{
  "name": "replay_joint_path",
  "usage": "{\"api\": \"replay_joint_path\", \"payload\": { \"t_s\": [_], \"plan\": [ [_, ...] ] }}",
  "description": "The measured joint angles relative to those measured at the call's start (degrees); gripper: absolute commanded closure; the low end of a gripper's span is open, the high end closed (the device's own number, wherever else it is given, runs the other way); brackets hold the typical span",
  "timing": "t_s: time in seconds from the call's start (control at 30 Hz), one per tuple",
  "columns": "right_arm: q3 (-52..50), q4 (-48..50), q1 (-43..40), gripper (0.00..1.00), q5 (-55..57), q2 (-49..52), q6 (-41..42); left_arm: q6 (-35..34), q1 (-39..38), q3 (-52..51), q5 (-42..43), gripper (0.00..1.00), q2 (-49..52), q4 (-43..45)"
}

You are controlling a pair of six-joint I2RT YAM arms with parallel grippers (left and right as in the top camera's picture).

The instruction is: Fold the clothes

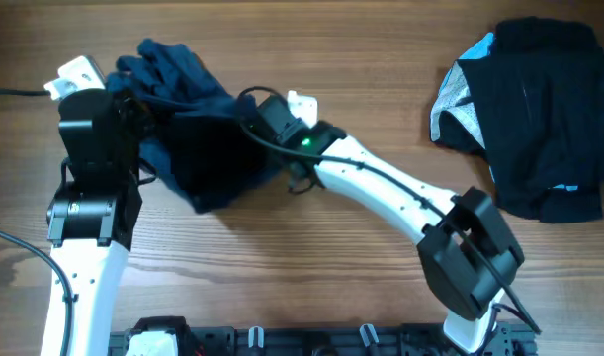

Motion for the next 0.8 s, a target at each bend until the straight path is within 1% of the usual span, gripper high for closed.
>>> {"api": "replay_joint_path", "payload": {
  "t_s": [0.1,0.2,0.27,0.43,0.57,0.7,0.8],
  "plan": [
    [0.6,-0.2,-4.9,0.96,-5.9,-1.5,-7.8,0.0,0.8,-0.4,1.3,0.96,0.4,-1.4],
    [4.2,-2.3,-11.3,0.96,-12.5,-4.7,-16.0,0.0,1.4,-0.6,2.7,0.96,0.6,-2.2],
    [6.8,-4.8,-14.1,0.96,-15.0,-6.8,-19.6,0.3,1.4,-0.6,3.6,0.96,0.6,-2.1],
    [19.9,-17.2,-20.5,0.96,-21.7,-9.8,-30.1,1.7,1.4,-0.6,5.6,0.96,0.6,2.3],
    [30.4,-25.5,-22.7,0.96,-23.8,-9.9,-35.3,2.2,1.4,-0.1,6.8,0.96,-0.6,3.3],
    [40.9,-33.2,-25.3,0.96,-26.1,-10.1,-37.9,2.4,1.3,4.4,8.8,0.96,-6.4,4.4],
    [44.3,-36.2,-26.6,0.96,-27.2,-10.2,-38.2,2.7,1.2,5.0,10.3,0.96,-10.5,3.1]
  ]
}}
